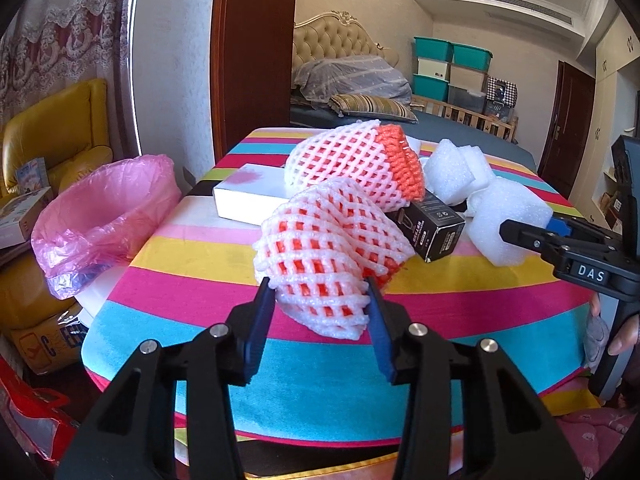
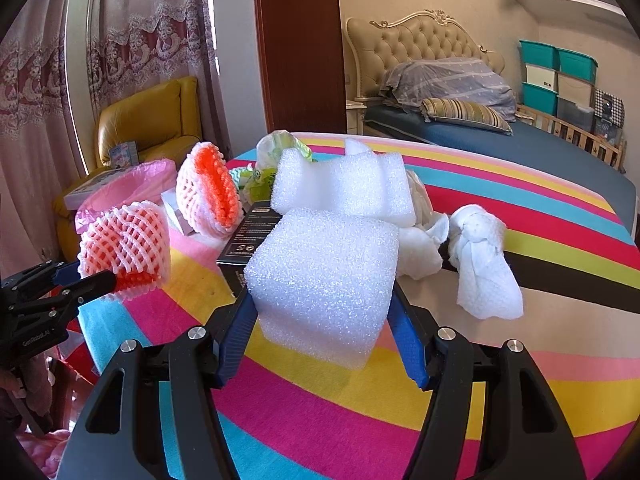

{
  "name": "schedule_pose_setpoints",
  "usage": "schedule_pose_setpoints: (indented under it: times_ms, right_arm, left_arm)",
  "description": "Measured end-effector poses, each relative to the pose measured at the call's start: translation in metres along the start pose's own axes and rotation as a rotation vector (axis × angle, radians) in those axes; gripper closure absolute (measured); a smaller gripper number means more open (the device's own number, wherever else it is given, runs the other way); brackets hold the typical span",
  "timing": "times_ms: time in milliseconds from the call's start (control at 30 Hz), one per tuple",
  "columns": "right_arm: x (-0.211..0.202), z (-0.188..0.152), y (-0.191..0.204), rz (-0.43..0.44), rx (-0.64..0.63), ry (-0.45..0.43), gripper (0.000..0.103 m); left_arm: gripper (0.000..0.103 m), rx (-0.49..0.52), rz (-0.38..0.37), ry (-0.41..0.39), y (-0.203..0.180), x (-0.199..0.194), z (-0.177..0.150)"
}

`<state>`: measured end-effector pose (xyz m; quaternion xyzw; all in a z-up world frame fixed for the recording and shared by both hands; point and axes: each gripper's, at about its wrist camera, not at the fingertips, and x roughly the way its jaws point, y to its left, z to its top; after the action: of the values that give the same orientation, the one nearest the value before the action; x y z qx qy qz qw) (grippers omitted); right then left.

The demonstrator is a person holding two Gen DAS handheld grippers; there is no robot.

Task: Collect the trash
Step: 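Carry the foam net and foam block over the pink bin and open both grippers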

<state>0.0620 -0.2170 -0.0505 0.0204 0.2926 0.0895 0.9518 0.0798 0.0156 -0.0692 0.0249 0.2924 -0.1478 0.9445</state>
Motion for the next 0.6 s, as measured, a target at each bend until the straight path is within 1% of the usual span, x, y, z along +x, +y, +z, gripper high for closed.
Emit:
schedule_pose_setpoints:
  times_ms: [200, 333, 600]
  right_arm:
    - [-0.019, 0.001, 0.013, 0.009, -0.059, -0.046, 0.042]
    - [-0.029, 0.004, 0.023, 0.051, -0.086, -0.073, 0.042]
    - [-0.026, 0.007, 0.045, 0.103, -0.141, -0.060, 0.042]
  left_arm:
    - [0.059, 0.000, 0.024, -0.025, 0.006, -0.010, 0.001]
    - [0.059, -0.014, 0.035, -0.035, 0.011, -0.016, 0.001]
    - [0.058, -0.043, 0.064, -0.047, 0.027, -0.025, 0.000]
